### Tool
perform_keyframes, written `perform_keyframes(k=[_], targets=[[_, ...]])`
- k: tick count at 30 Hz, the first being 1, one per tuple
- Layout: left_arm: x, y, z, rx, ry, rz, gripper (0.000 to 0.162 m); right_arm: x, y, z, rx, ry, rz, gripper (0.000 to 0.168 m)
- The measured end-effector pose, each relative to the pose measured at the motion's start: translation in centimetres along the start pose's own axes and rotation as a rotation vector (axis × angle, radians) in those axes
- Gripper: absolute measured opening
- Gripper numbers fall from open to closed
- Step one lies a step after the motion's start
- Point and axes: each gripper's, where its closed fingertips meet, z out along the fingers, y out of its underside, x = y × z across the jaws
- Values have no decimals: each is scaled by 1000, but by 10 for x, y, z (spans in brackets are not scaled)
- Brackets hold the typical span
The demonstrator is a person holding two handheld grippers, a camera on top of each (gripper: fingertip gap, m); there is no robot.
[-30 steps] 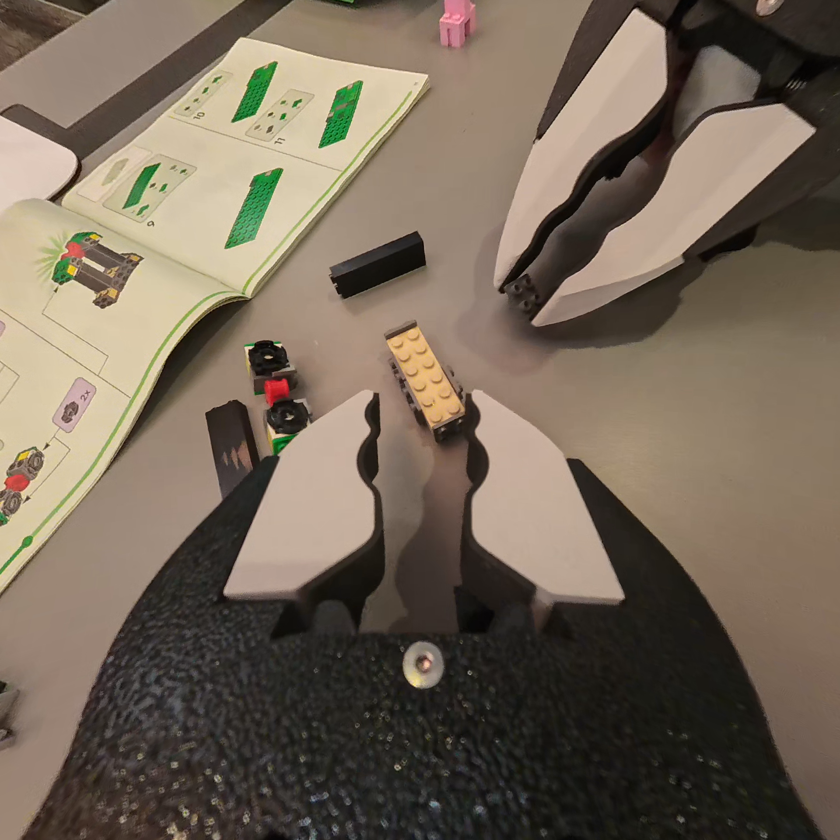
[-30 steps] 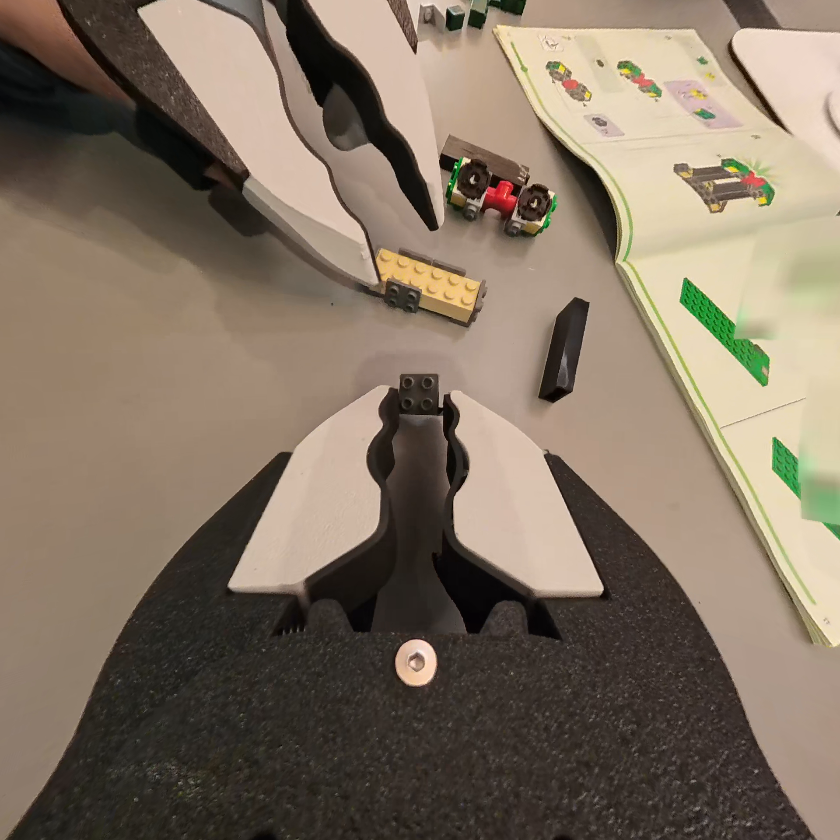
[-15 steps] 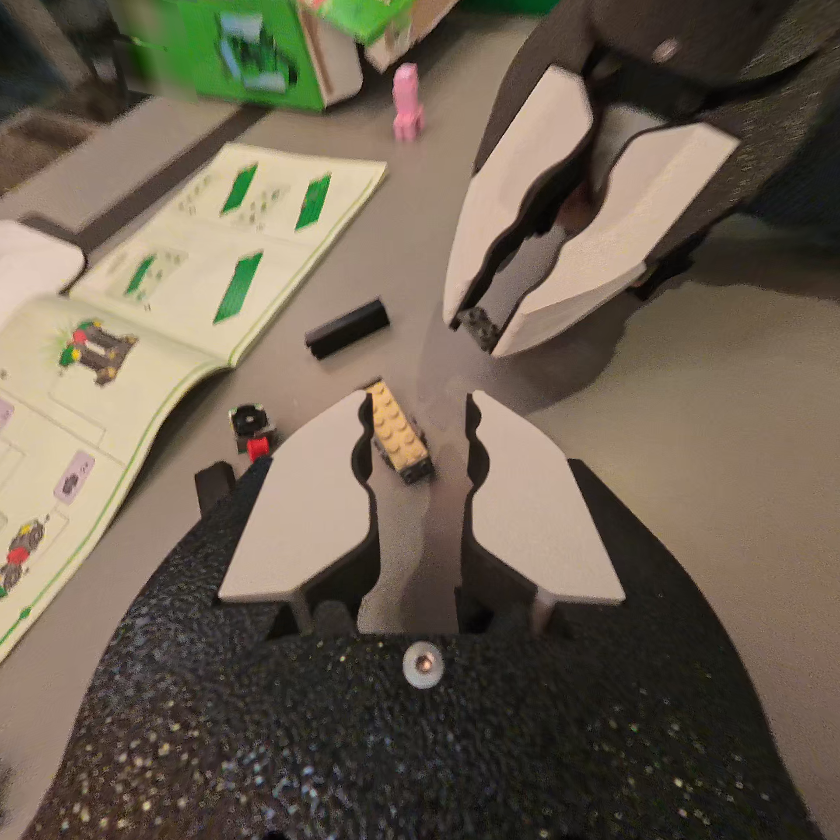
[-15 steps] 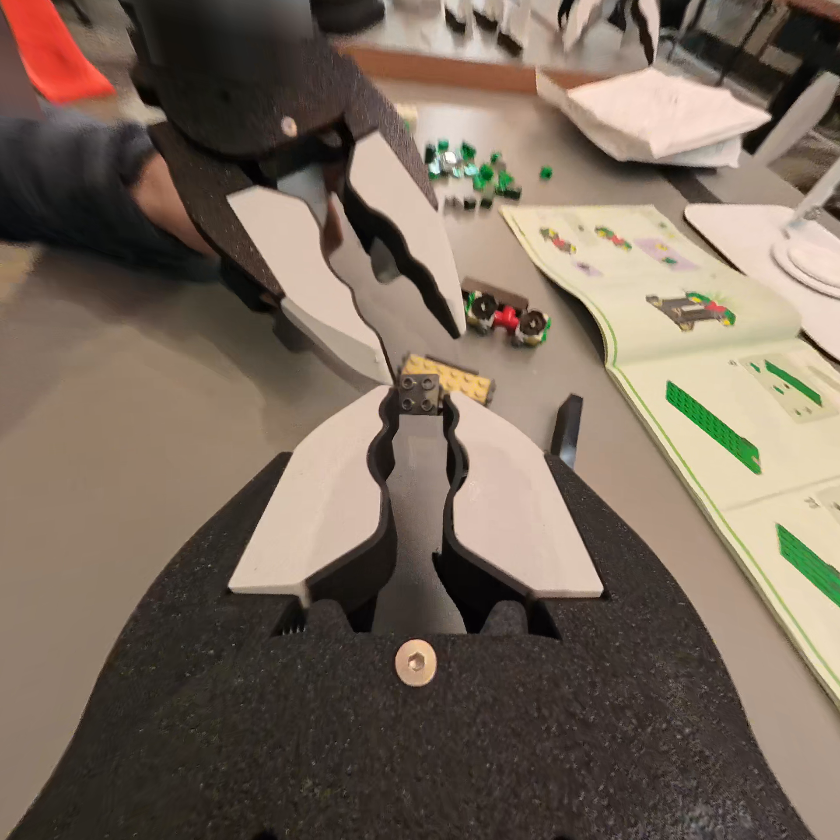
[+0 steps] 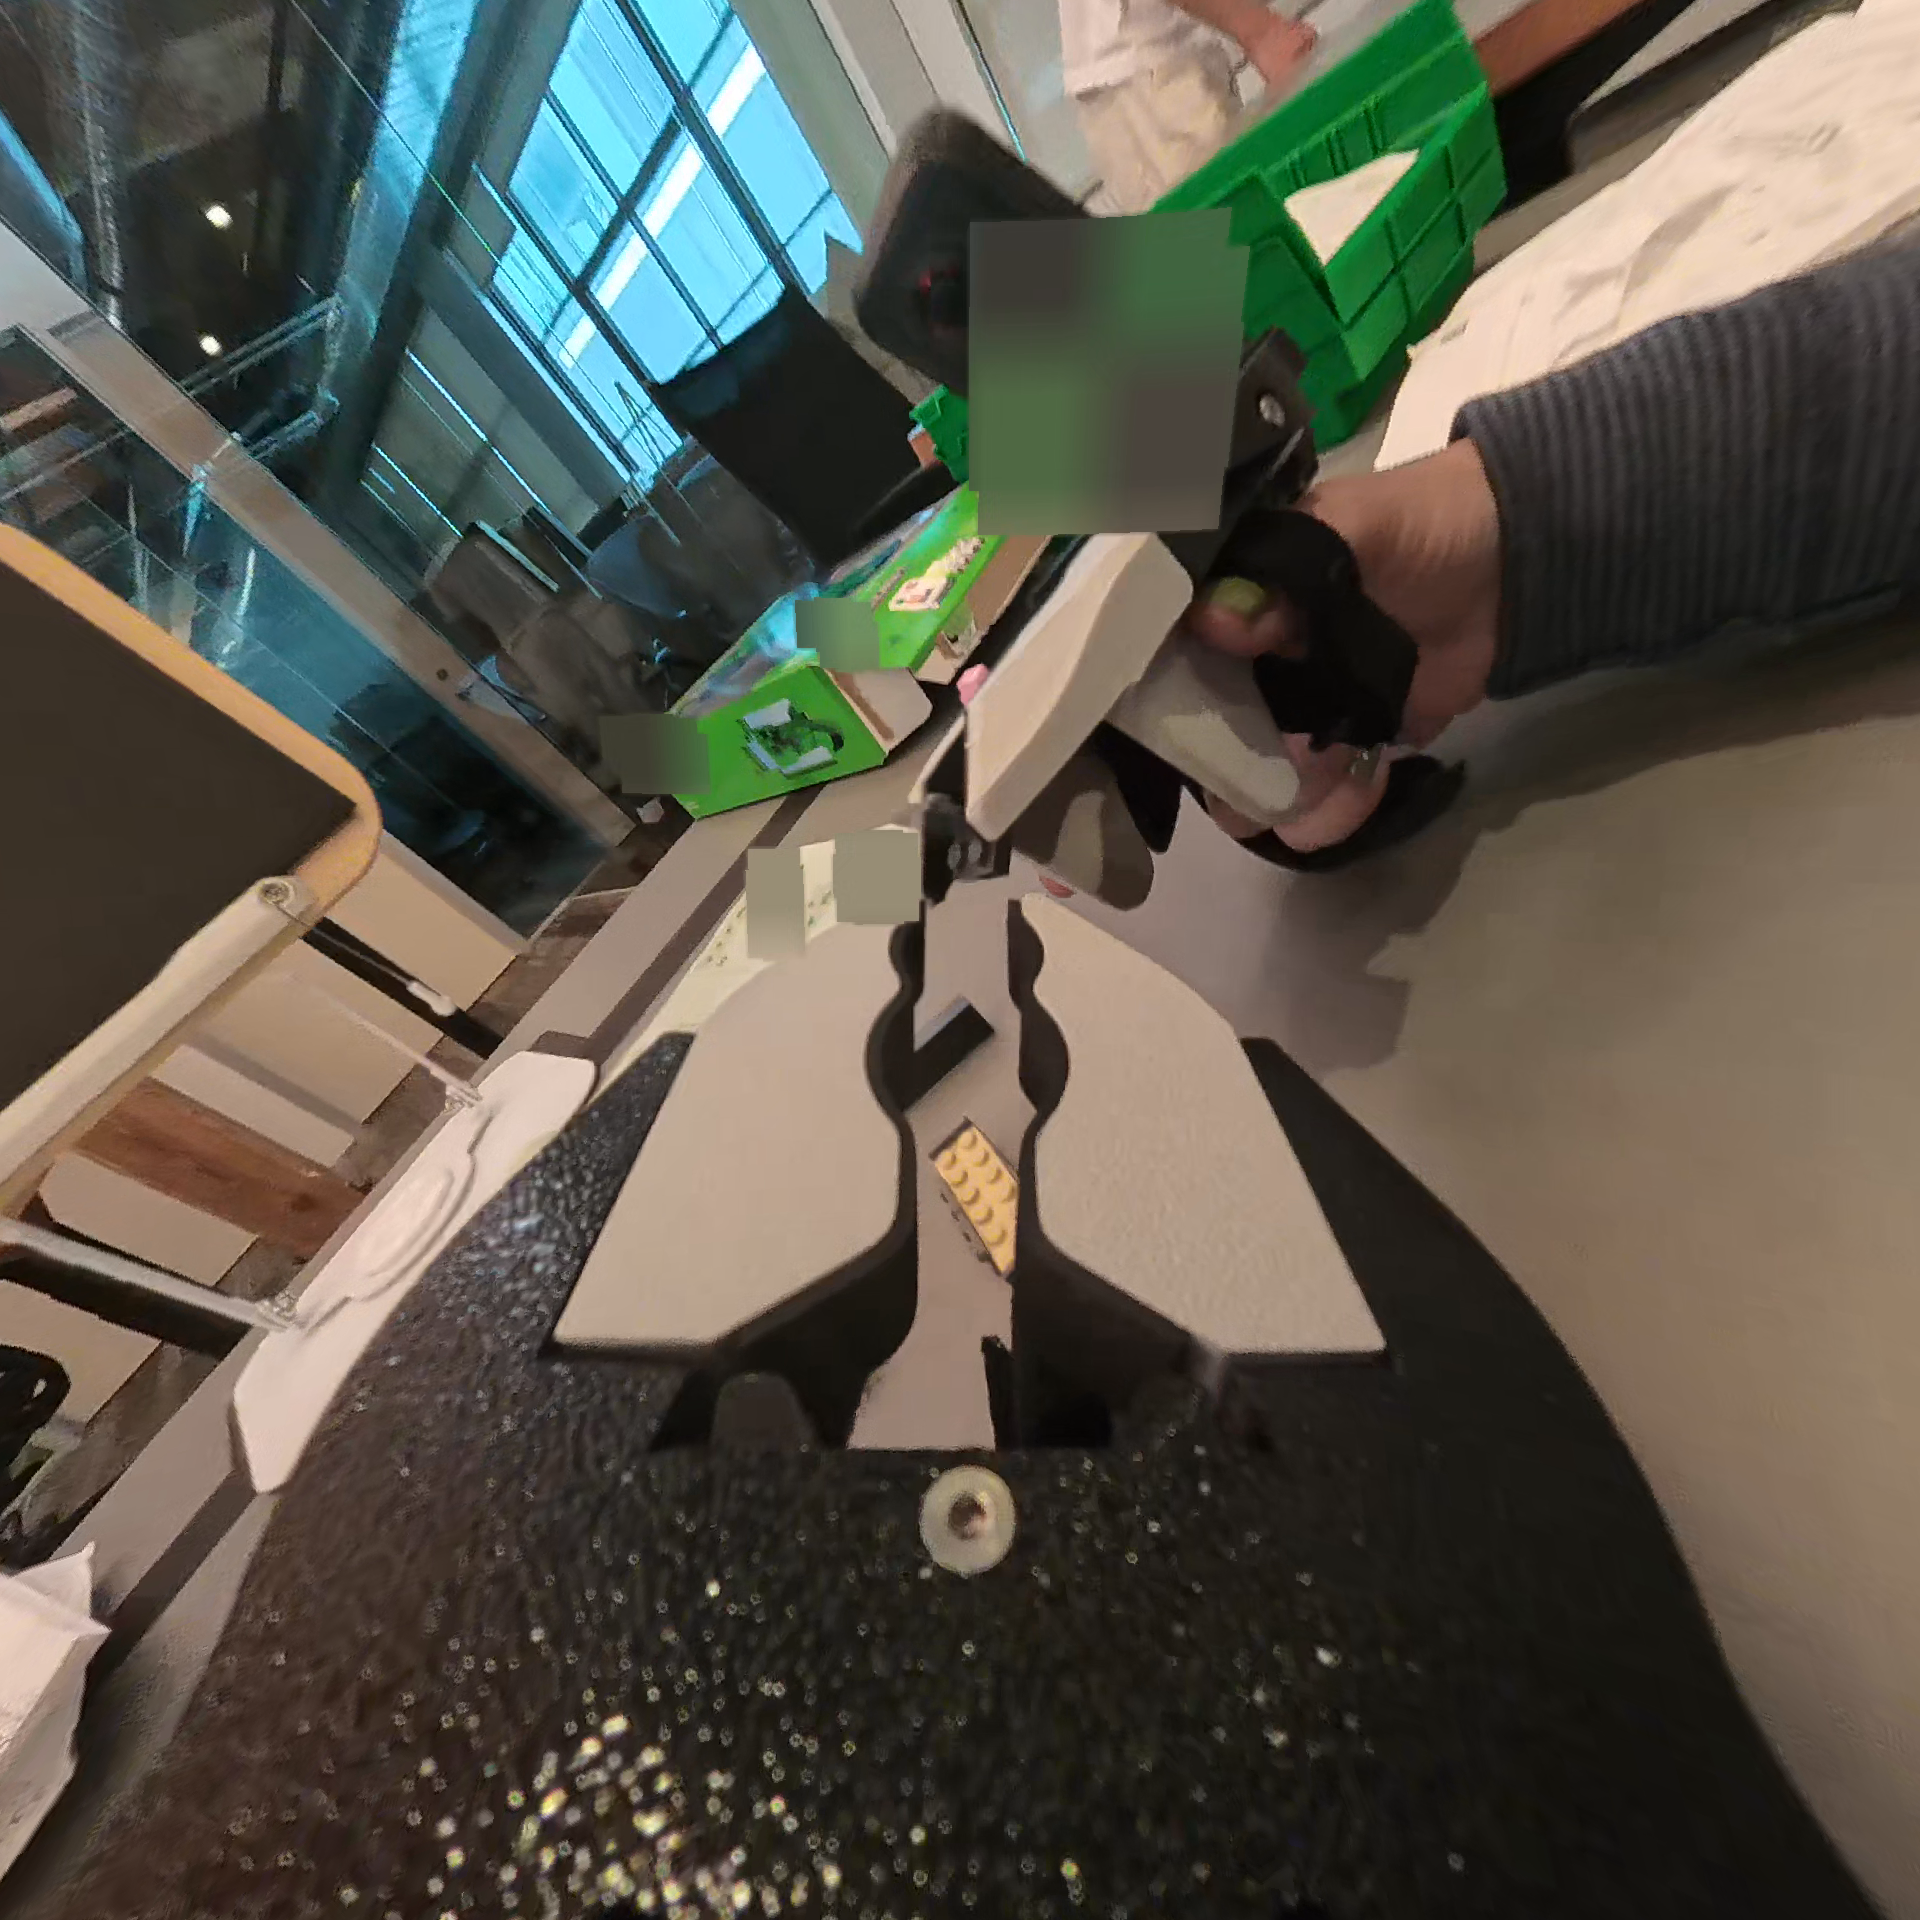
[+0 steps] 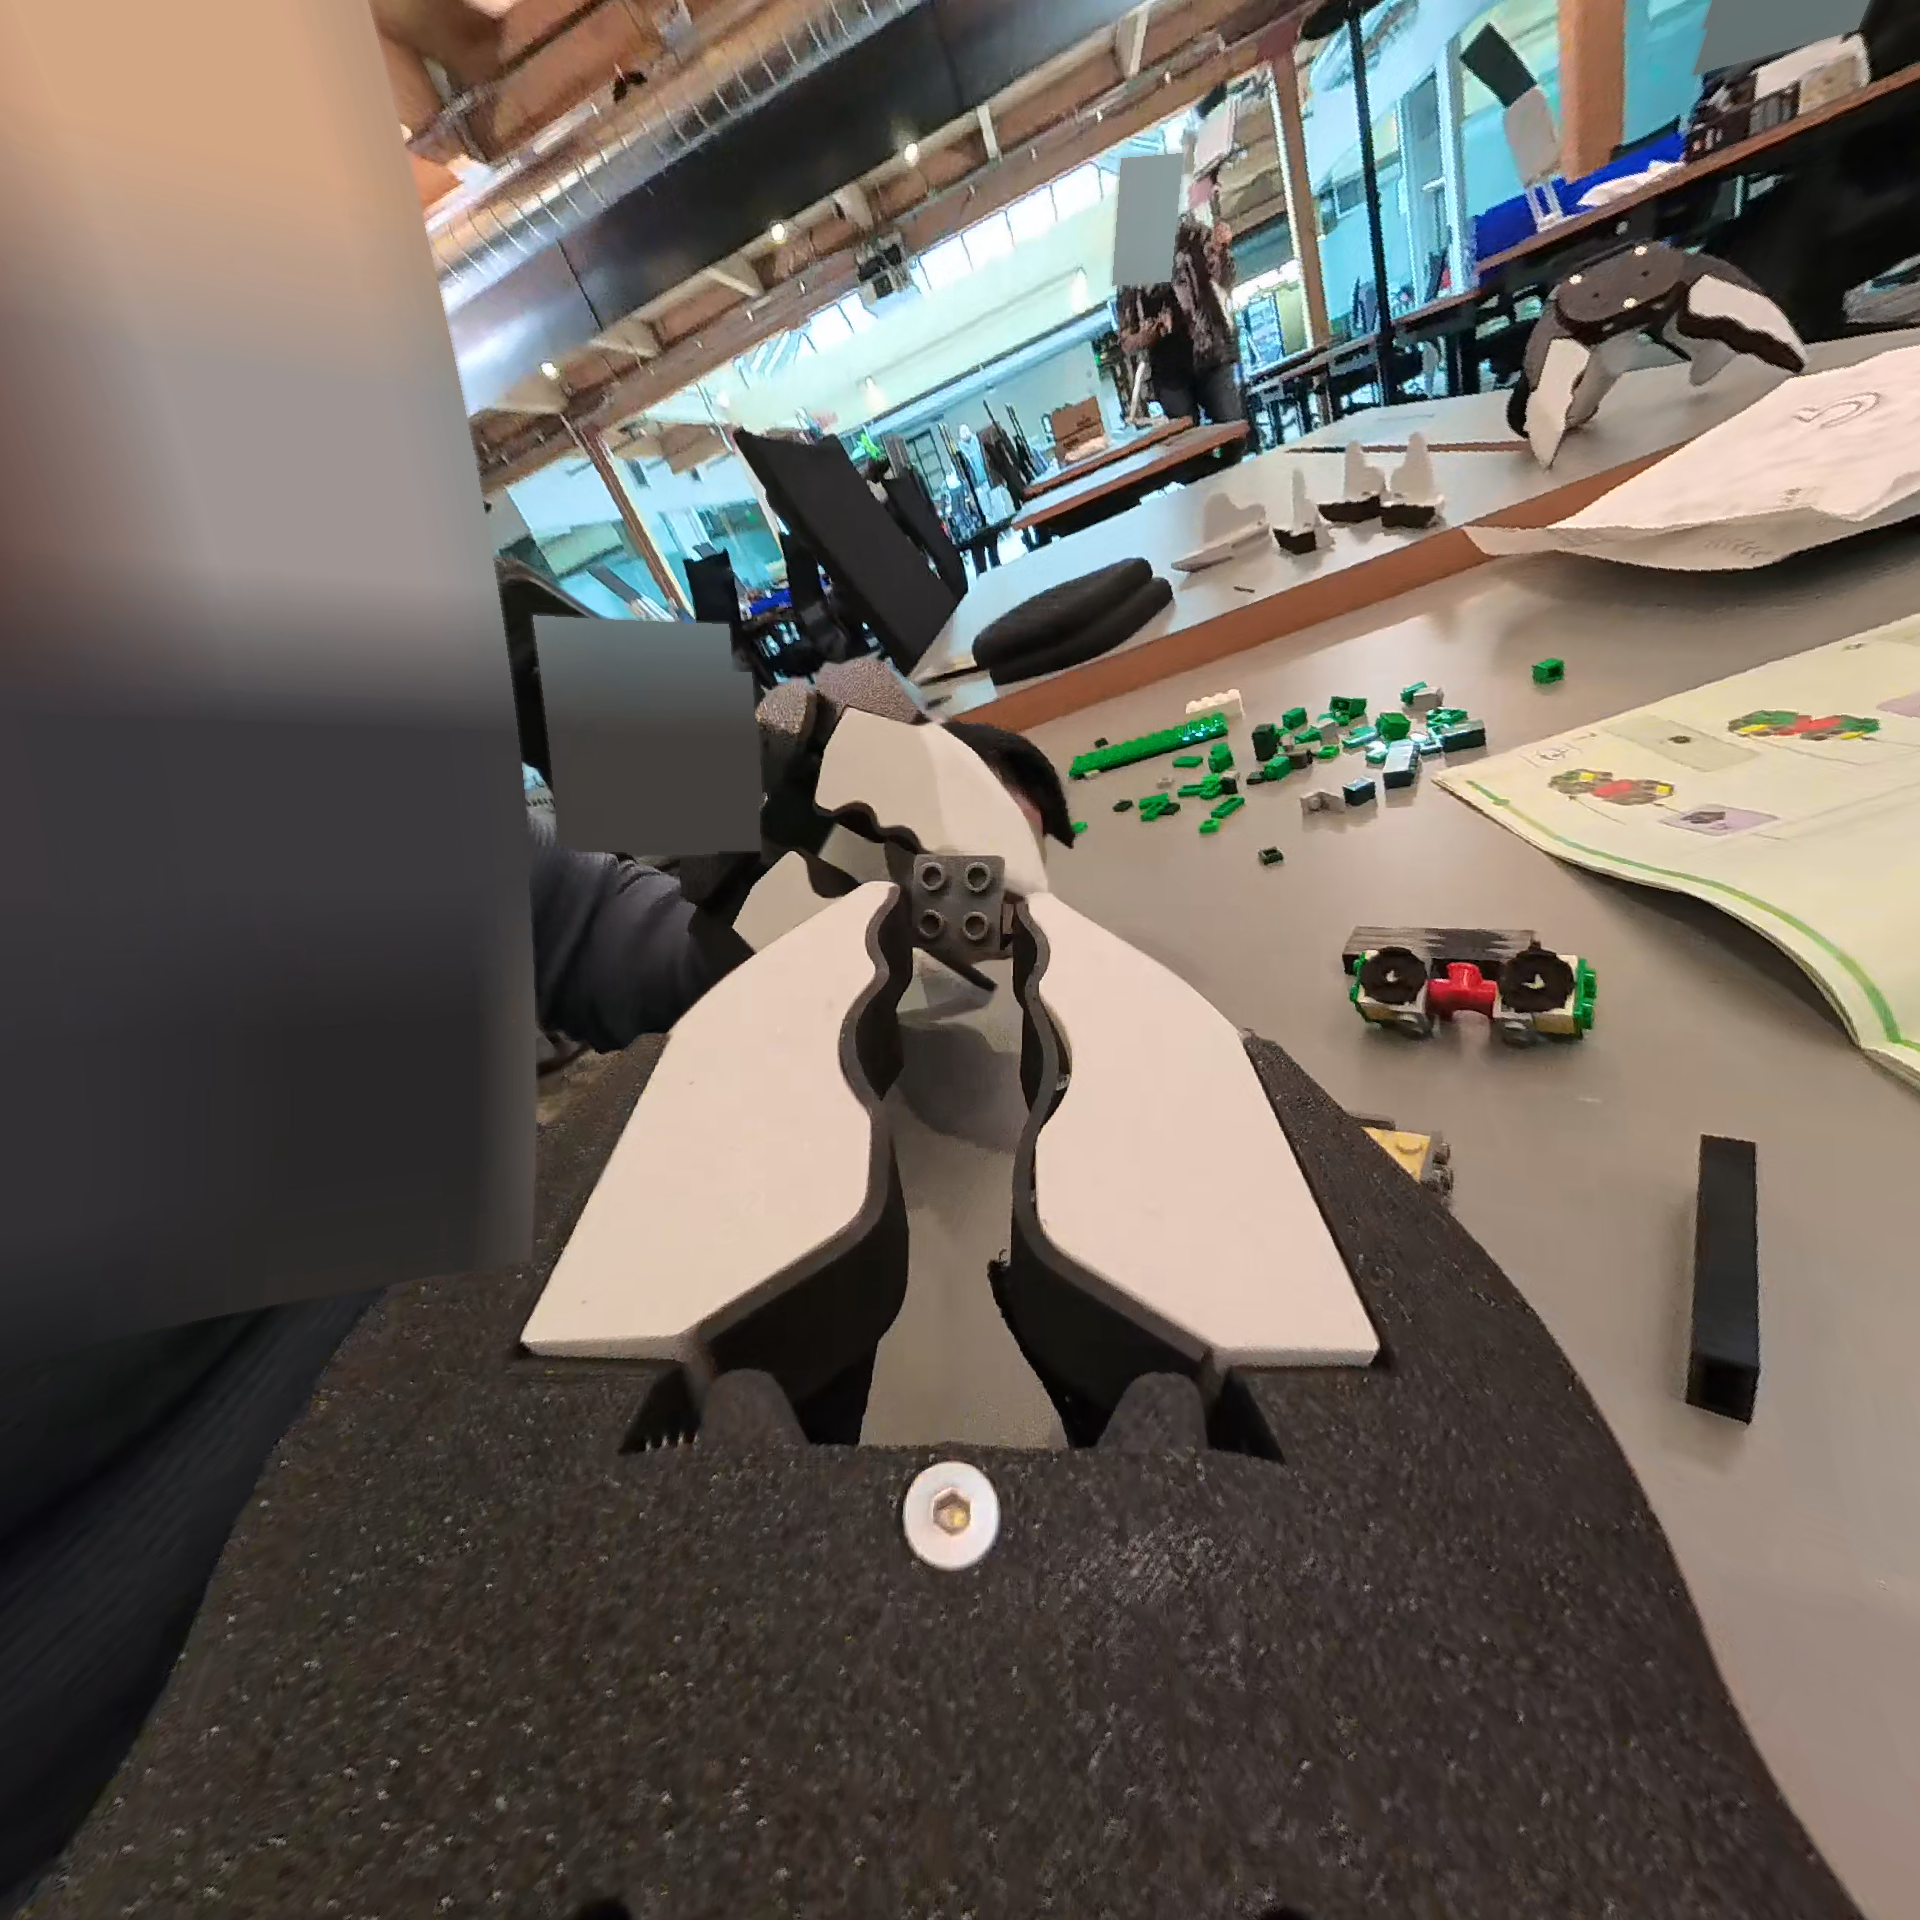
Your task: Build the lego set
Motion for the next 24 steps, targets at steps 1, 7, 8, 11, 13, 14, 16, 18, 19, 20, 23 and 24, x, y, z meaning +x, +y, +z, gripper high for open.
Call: perform_keyframes(k=[1, 7, 8, 11, 13, 14, 16, 18, 19, 20, 23, 24], targets=[[-1, -3, -2, 17, -12, 9, 15, 0, -1, 0, 12, -6, 14, 18], [4, -22, -9, 122, -7, 62, 11, -4, -13, -3, 105, -85, 136, 18], [3, -23, -9, 125, -16, 69, 10, -5, -14, -2, 113, -105, 157, 18], [3, -23, -9, 121, -26, 77, 10, -10, -13, 1, 116, -150, 196, 18], [1, -24, -9, 124, -39, 84, 10, -12, -11, 3, 113, -168, 211, 18], [0, -24, -10, 125, -45, 87, 10, -12, -11, 4, 112, -176, 216, 18], [-1, -24, -10, 123, -51, 91, 7, -13, -9, 6, 101, -183, 221, 18], [0, -24, -10, 122, -51, 105, 7, -14, -8, 7, 100, -189, 221, 18], [1, -24, -10, 119, -51, 115, 7, -15, -7, 8, 94, -189, 218, 18], [2, -23, -10, 116, -50, 126, 7, -14, -6, 8, 89, -187, 215, 18], [4, -22, -9, 103, -41, 143, 6, -14, -4, 8, 71, -175, 201, 18], [4, -21, -9, 100, -35, 140, 5, -13, -4, 7, 65, -171, 198, 18]])
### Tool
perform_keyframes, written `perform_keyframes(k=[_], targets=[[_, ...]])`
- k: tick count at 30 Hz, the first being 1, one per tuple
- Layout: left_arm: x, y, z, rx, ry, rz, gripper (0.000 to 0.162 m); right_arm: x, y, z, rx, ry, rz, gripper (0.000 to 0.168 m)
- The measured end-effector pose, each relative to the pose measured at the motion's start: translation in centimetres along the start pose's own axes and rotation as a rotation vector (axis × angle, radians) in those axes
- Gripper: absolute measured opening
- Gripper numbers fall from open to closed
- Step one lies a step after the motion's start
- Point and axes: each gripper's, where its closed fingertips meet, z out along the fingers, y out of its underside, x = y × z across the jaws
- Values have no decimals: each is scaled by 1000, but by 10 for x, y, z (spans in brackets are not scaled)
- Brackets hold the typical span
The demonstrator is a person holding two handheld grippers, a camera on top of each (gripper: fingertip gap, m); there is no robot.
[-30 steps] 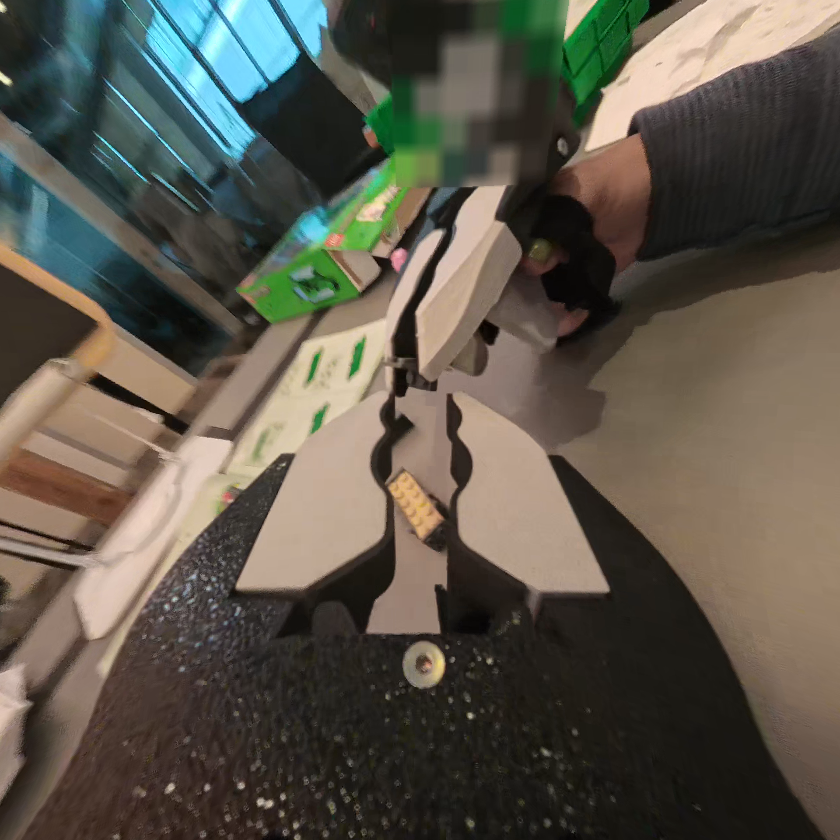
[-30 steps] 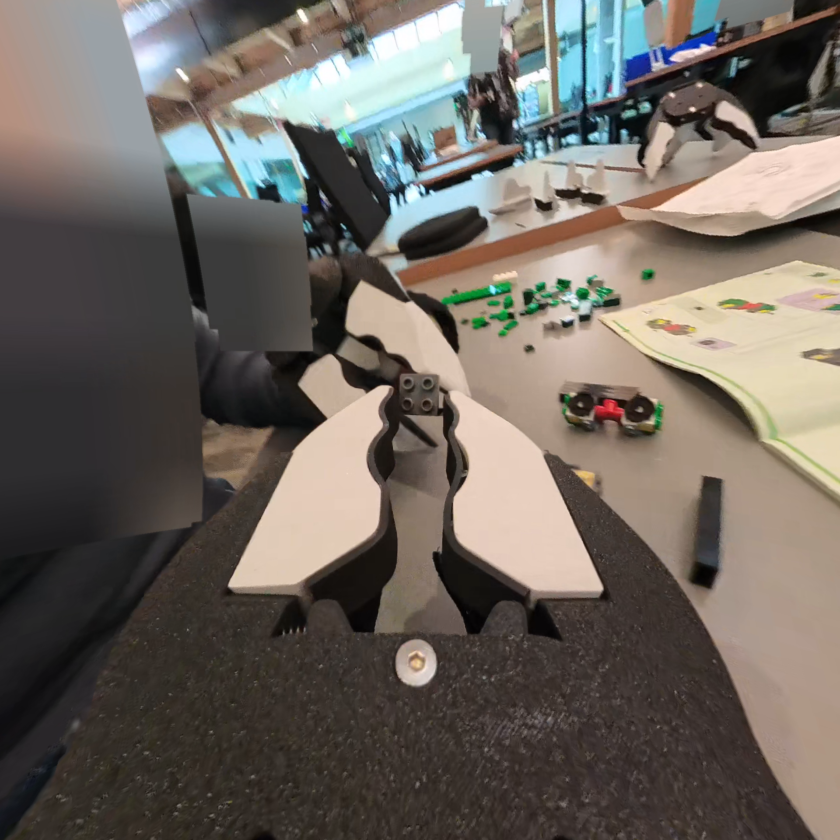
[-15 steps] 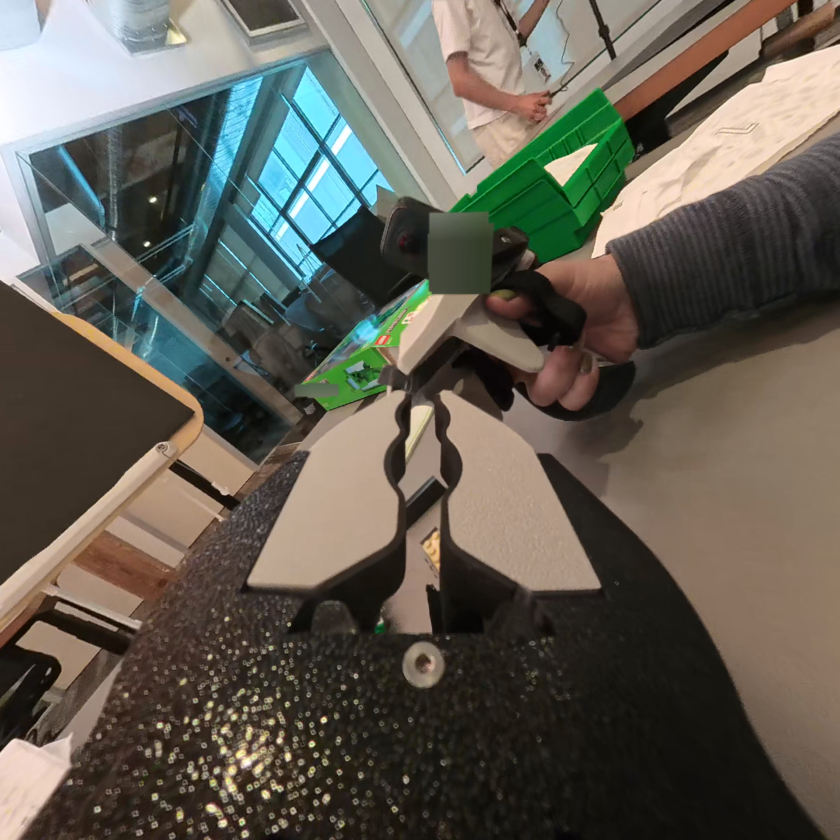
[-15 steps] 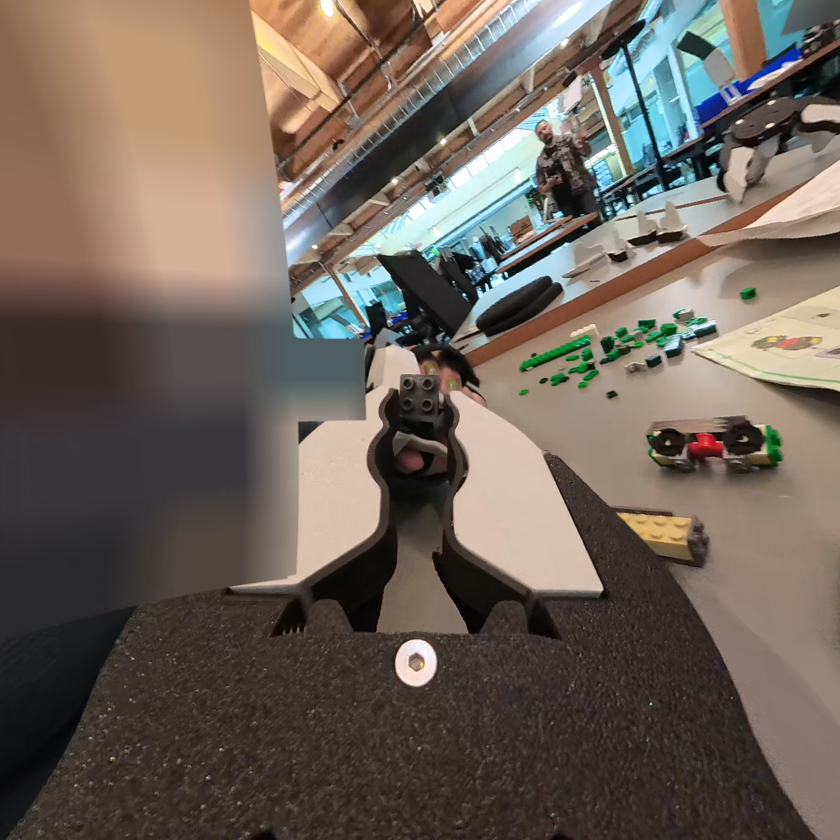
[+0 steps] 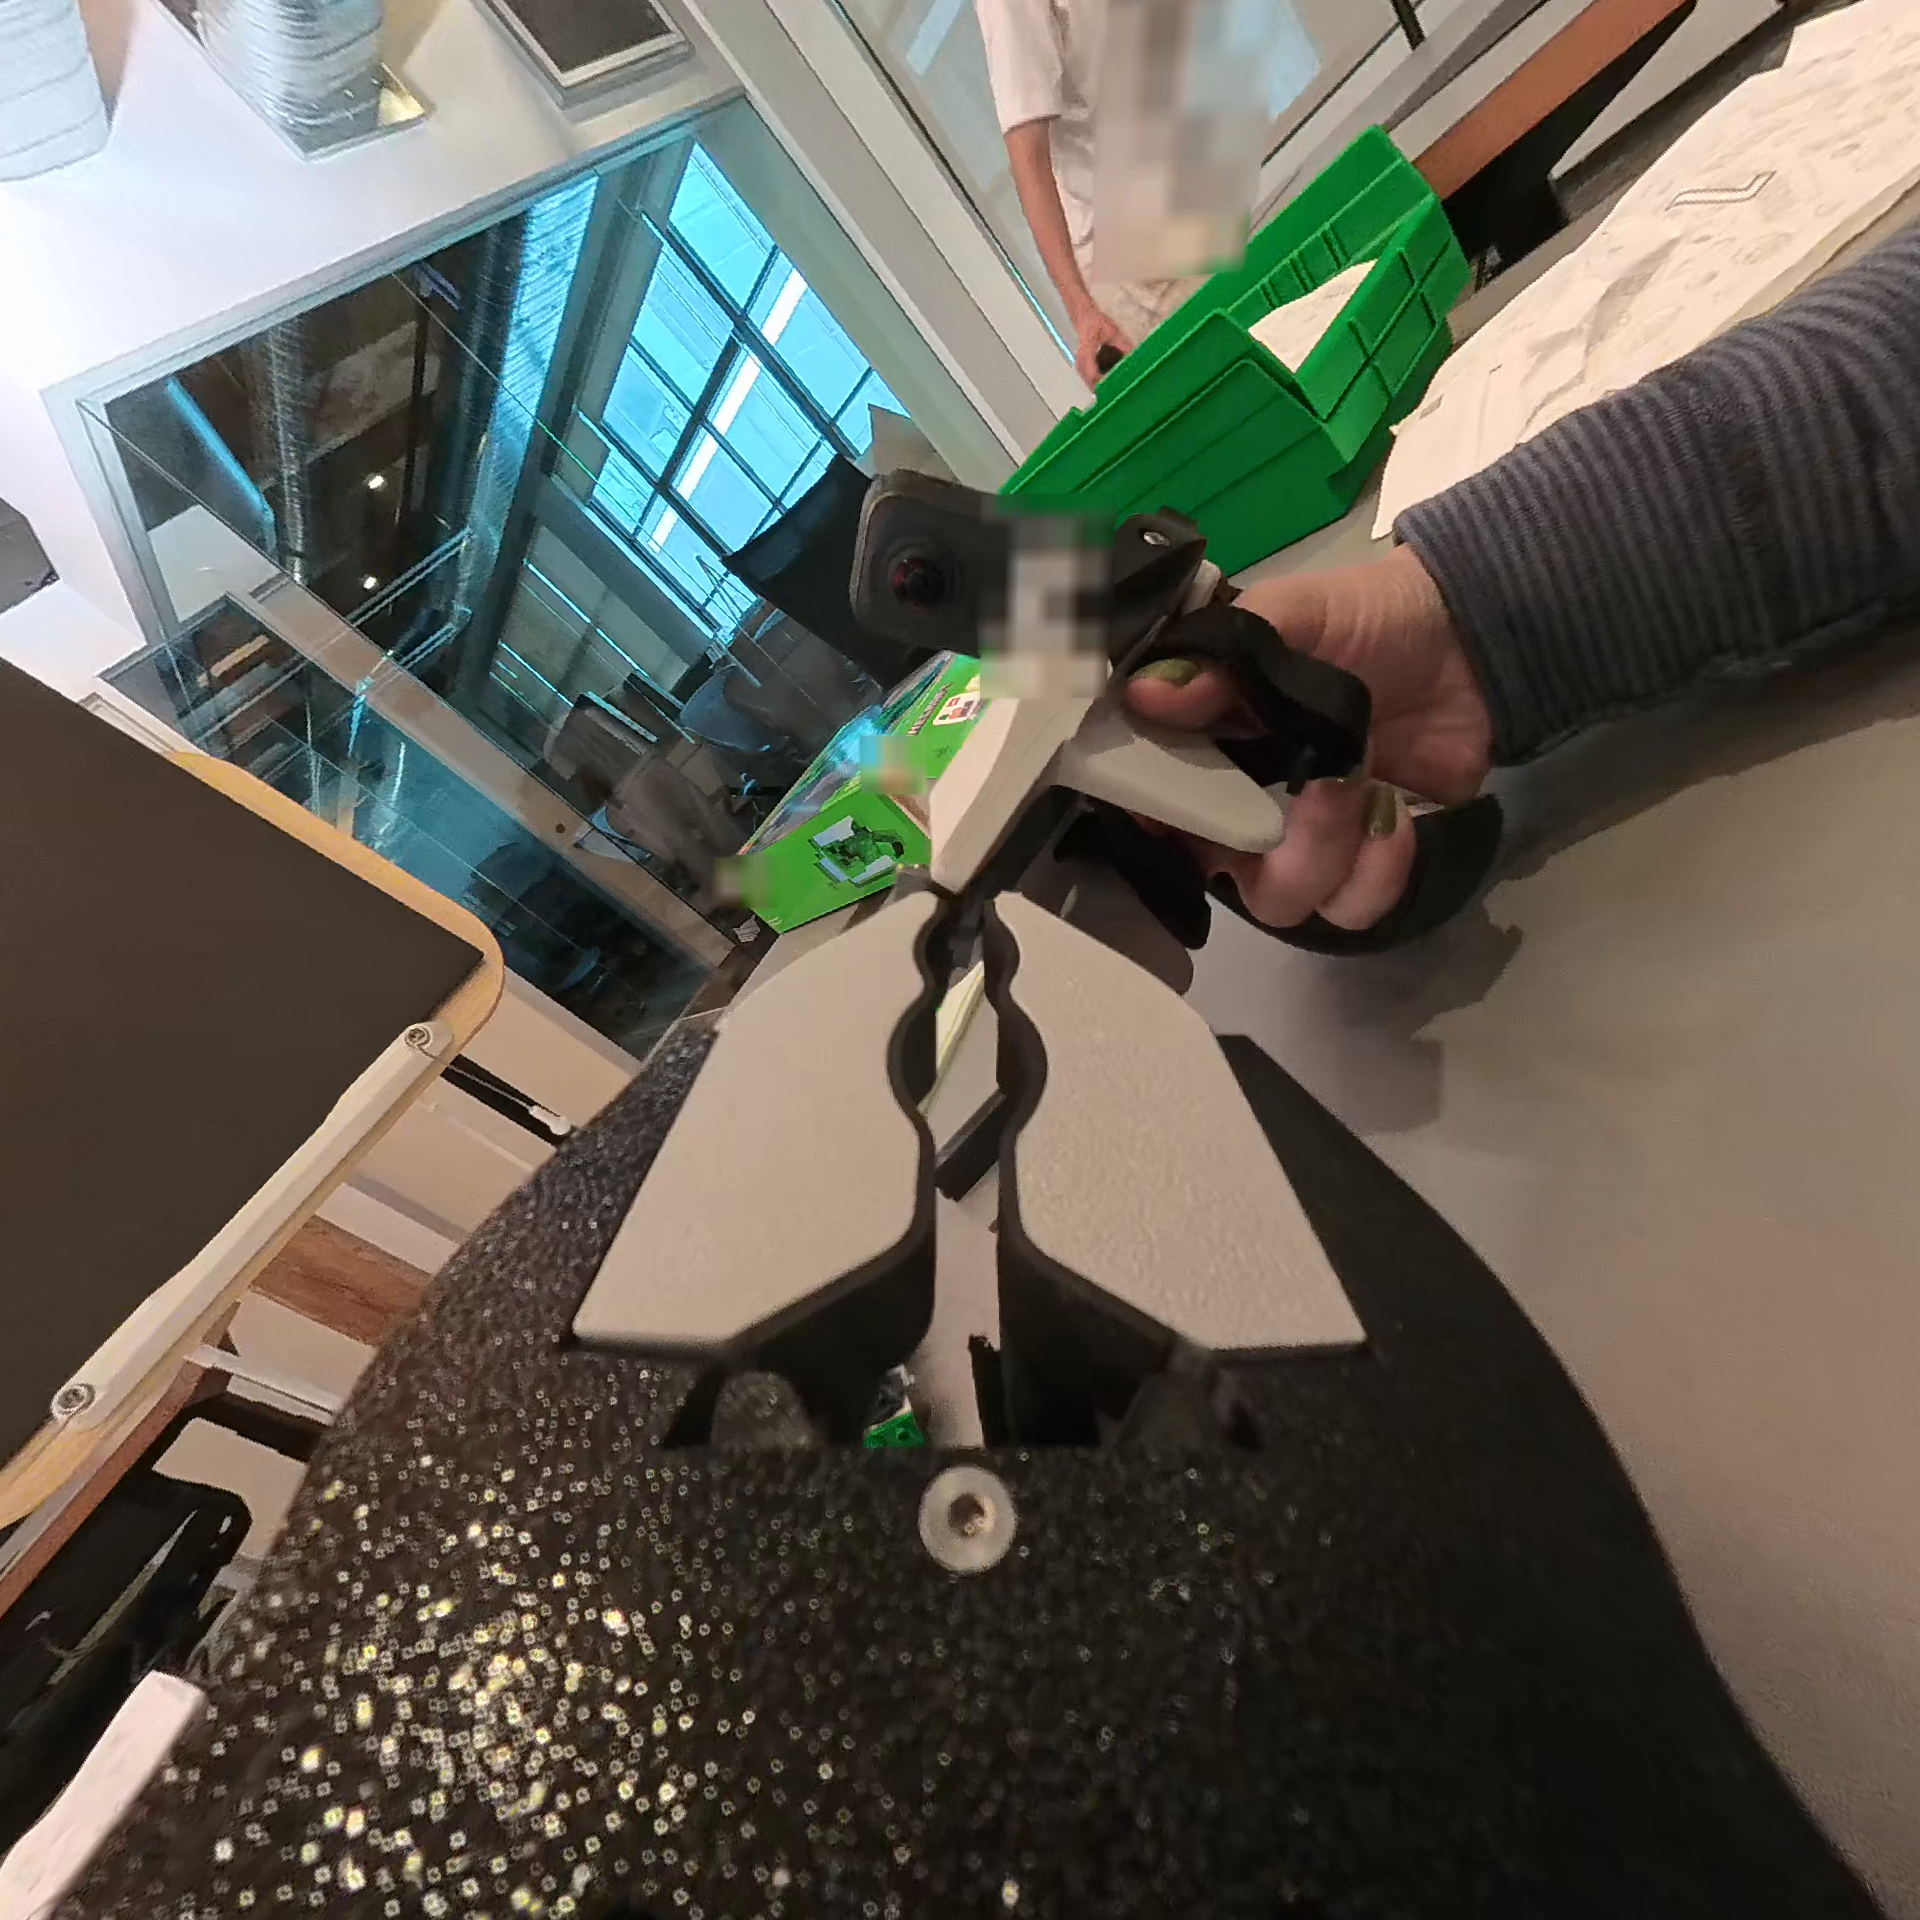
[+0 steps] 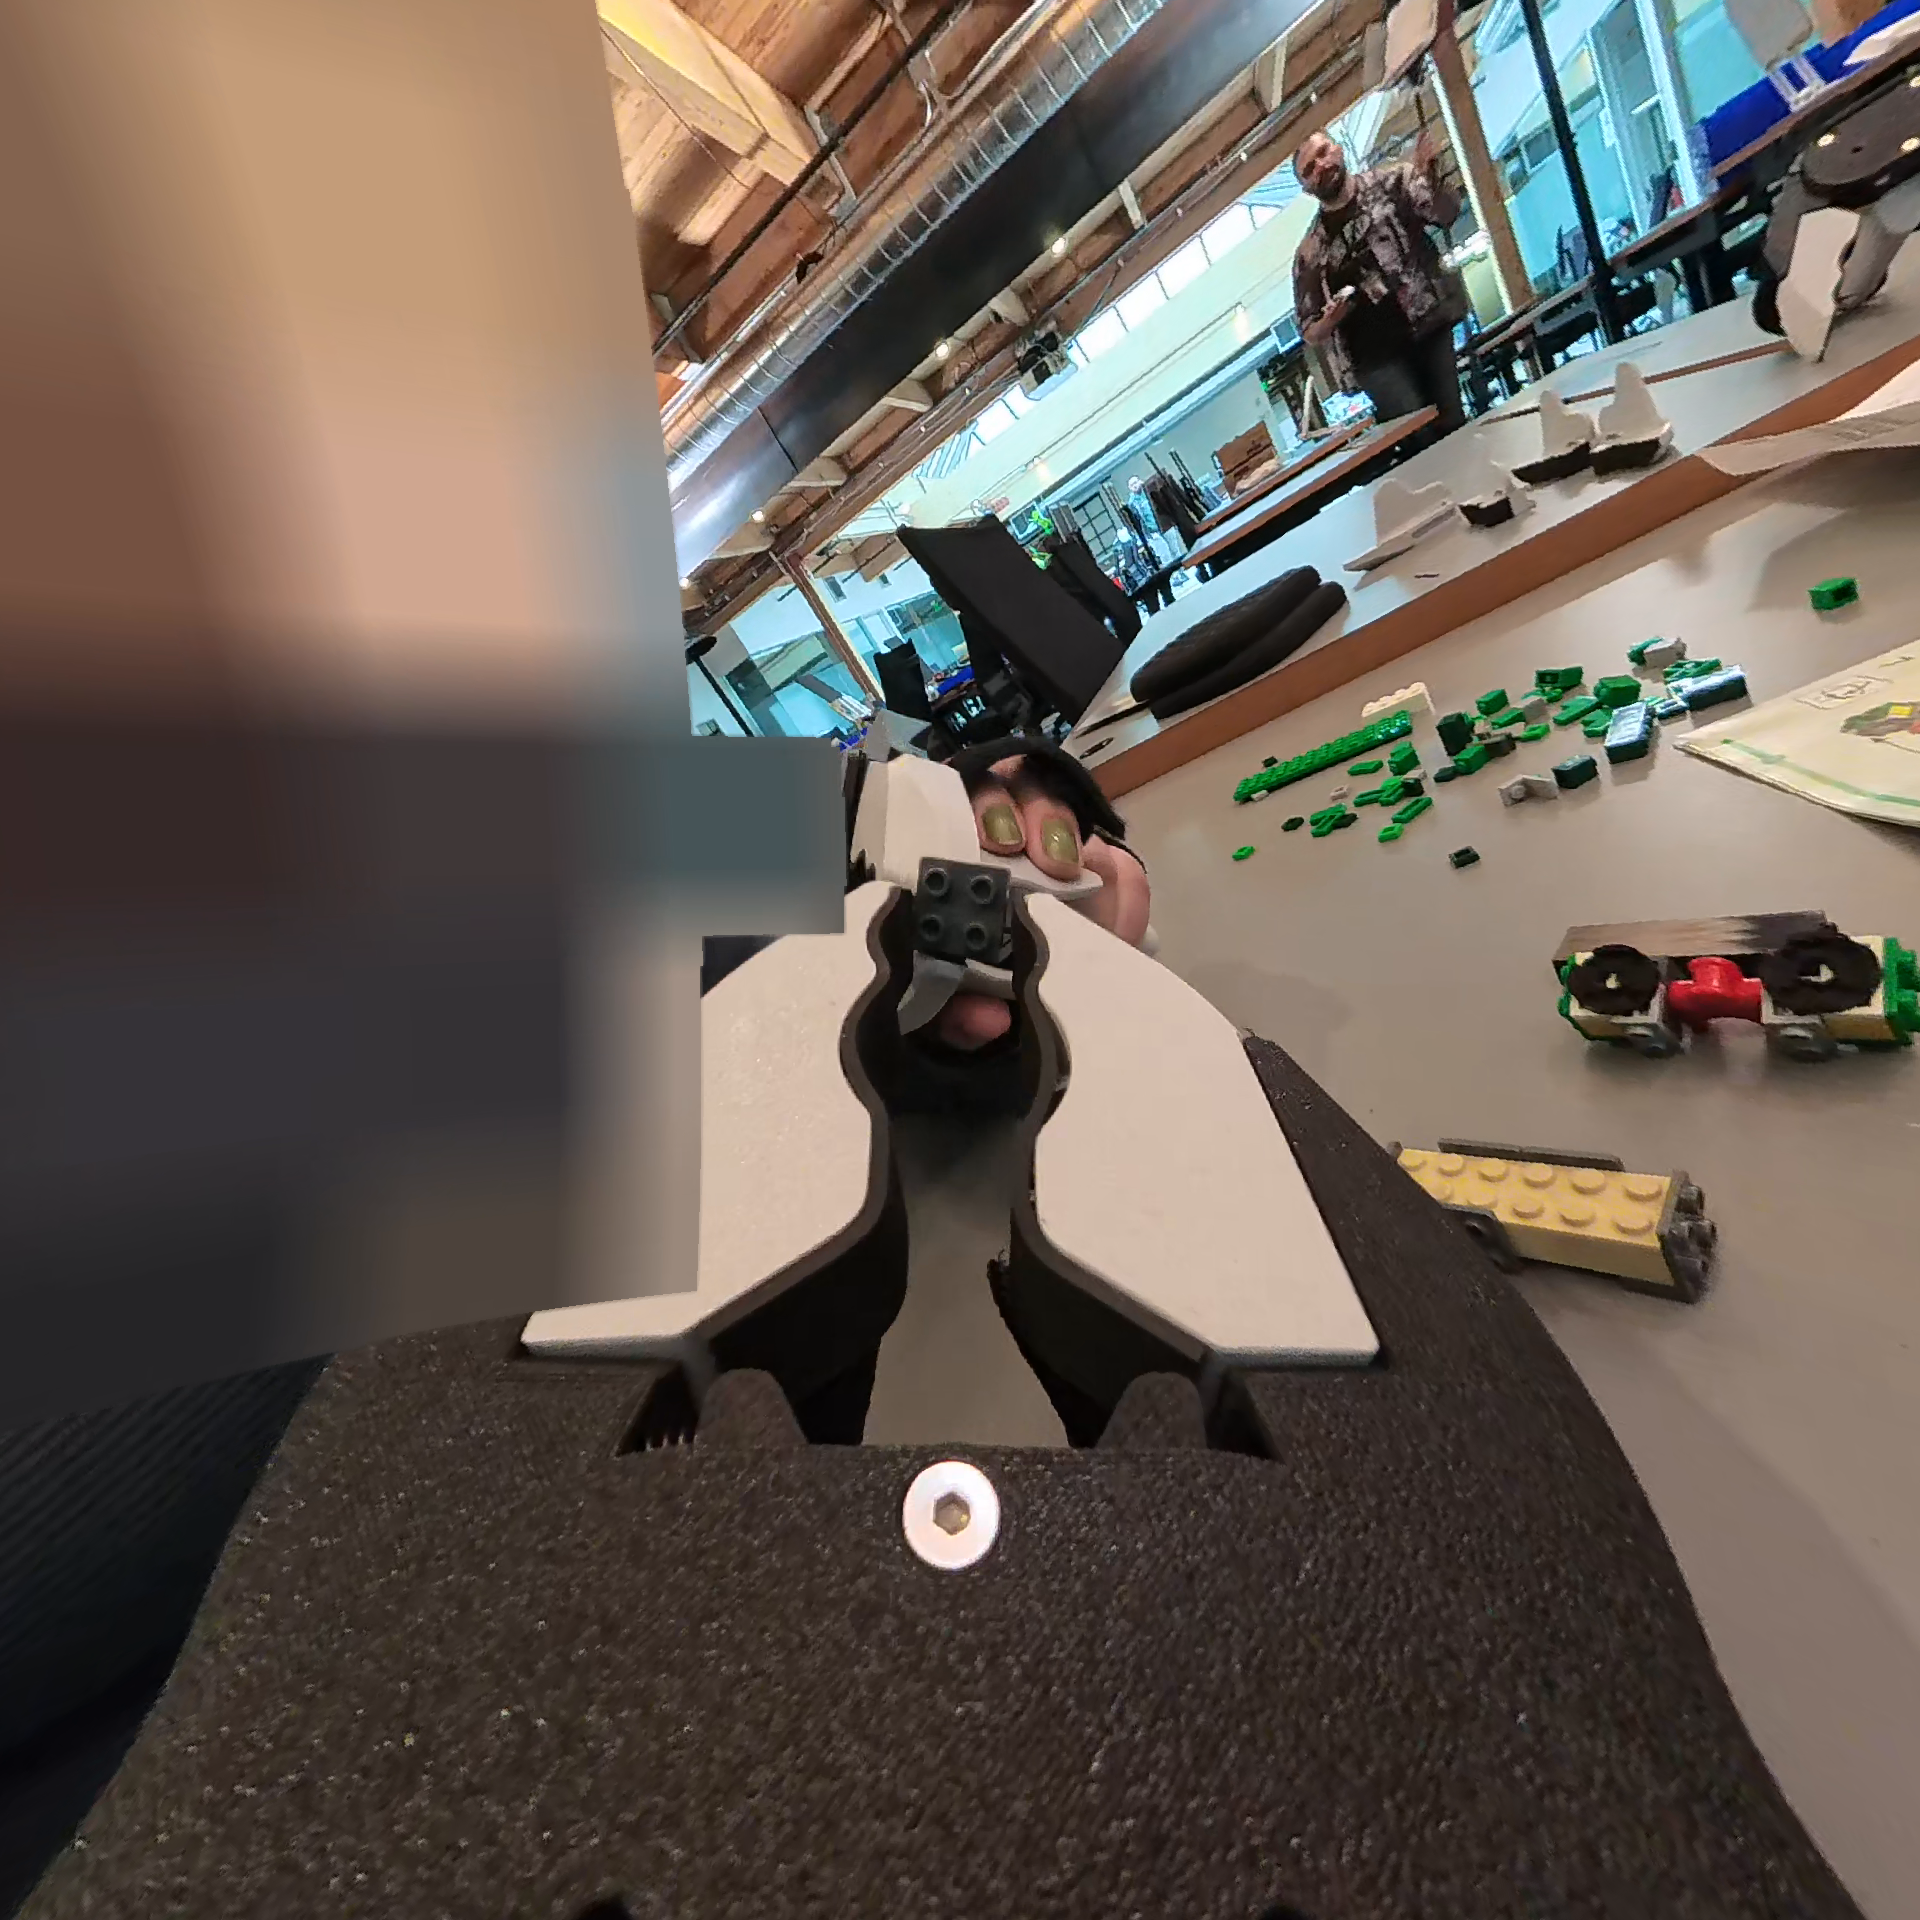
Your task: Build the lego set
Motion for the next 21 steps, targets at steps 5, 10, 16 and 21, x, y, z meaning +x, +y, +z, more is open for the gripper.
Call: perform_keyframes(k=[5, 10, 16, 21], targets=[[4, 7, 0, -29, 44, -3, 5, 7, 3, -6, -50, 74, -56, 20], [10, 18, -1, -85, 109, 45, 4, 15, 8, -18, -130, 181, -130, 20], [23, 26, 0, -131, 162, 121, 4, 19, 23, -17, -234, 217, -135, 23], [28, 28, 1, -130, 184, 138, 4, 19, 28, -17, -273, 212, -126, 17]])
